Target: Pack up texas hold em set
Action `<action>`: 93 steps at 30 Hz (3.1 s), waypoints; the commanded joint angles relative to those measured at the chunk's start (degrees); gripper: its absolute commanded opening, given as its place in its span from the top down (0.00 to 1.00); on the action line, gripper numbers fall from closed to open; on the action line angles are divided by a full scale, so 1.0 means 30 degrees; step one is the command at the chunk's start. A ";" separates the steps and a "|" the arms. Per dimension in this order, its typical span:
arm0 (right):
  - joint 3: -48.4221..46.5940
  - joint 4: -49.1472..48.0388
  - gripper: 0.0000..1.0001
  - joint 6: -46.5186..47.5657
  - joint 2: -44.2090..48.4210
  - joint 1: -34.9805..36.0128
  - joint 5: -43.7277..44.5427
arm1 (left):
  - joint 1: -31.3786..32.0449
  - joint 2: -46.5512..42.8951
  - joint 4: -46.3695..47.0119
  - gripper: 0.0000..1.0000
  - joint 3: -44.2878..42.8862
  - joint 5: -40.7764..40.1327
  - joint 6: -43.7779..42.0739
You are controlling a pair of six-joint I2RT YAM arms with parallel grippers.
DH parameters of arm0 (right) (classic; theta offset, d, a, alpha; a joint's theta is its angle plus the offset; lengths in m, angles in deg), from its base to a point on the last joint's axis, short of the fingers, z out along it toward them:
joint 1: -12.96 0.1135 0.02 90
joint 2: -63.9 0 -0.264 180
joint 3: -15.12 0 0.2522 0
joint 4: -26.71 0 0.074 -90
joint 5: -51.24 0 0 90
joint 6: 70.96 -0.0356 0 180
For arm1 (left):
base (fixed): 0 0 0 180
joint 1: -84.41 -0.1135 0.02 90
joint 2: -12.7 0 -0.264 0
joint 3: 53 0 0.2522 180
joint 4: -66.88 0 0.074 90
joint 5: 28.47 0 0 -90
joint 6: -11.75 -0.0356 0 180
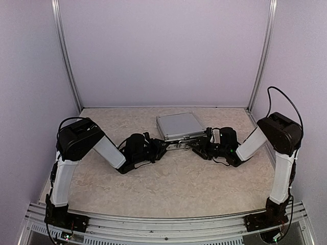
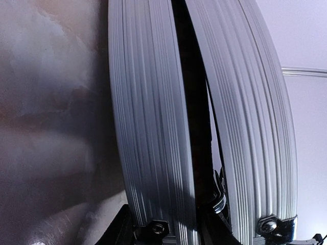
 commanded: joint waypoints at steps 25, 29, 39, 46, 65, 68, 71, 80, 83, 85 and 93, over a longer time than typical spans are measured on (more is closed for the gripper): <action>0.5847 -1.0801 0.39 -0.2526 0.0193 0.0631 0.1356 | 0.0139 -0.2257 0.3999 0.66 -0.1785 0.0164 0.2150; 0.5762 -1.2136 0.39 -0.3972 -0.0812 0.0629 0.1416 | 0.0081 -0.2404 0.4277 0.65 -0.1747 0.0136 0.2487; 0.4137 -1.2079 0.37 -0.5486 -0.2453 0.0602 0.1469 | -0.0036 -0.2763 0.4331 0.62 -0.1922 0.0114 0.2920; 0.2595 -1.1253 0.37 -0.5625 -0.3204 0.0557 0.1674 | -0.0036 -0.2874 0.4347 0.62 -0.2041 -0.0082 0.3158; 0.2010 -1.4823 0.37 -0.5677 -0.5067 0.0688 0.1971 | 0.0015 -0.3127 0.4039 0.62 -0.3093 -0.0242 0.3224; 0.1519 -1.5427 0.37 -0.5519 -0.5484 0.0673 0.1888 | 0.0030 -0.3186 0.3988 0.62 -0.3146 -0.0239 0.3228; 0.0976 -1.5002 0.37 -0.5140 -0.5615 0.0688 0.1881 | 0.0044 -0.3255 0.3866 0.62 -0.3211 -0.0215 0.3169; 0.0094 -1.3768 0.37 -0.4420 -0.5519 0.0670 0.2000 | 0.0044 -0.3322 0.3863 0.62 -0.3183 -0.0184 0.3163; -0.0003 -1.3983 0.37 -0.4096 -0.5515 0.0688 0.1945 | 0.0044 -0.3293 0.3907 0.62 -0.3161 -0.0153 0.3211; -0.0009 -1.4572 0.37 -0.4030 -0.5618 0.0688 0.1946 | 0.0044 -0.3292 0.3950 0.62 -0.3154 -0.0139 0.3226; 0.0134 -1.6759 0.39 -0.3966 -0.5518 0.0687 0.1433 | 0.0044 -0.3350 0.3988 0.62 -0.2964 -0.0119 0.3209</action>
